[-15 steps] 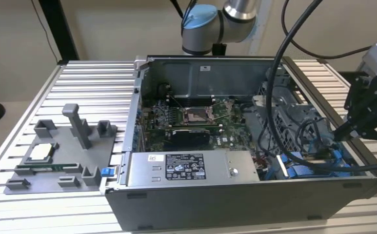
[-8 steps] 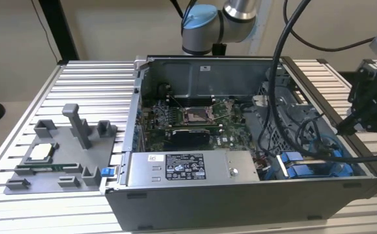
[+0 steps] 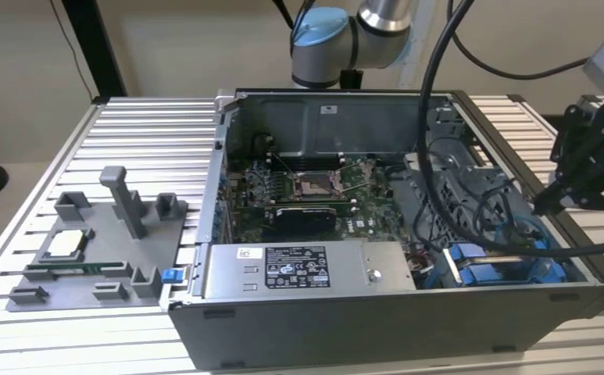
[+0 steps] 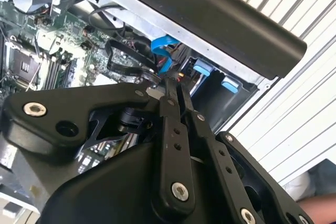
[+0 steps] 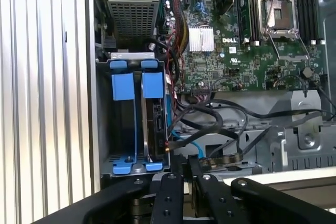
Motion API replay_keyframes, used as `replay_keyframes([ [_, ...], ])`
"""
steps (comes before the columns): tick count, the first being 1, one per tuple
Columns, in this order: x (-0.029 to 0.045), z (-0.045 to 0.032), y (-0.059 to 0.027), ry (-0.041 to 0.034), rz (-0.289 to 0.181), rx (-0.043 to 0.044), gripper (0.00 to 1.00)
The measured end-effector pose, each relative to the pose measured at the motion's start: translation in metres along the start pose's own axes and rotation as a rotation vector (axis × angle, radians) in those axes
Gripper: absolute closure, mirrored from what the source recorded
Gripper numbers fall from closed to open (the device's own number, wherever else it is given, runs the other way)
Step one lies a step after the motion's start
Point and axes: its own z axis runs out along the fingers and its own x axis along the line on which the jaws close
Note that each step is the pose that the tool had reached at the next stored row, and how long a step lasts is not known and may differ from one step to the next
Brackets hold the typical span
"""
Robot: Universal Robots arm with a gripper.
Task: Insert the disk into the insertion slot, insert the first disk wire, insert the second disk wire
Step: 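Insert the second disk wire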
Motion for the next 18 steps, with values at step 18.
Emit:
replay_keyframes([
  [18, 0.0019, 0.0023, 0.0242, 0.0, 0.0, 0.0, 1.0],
])
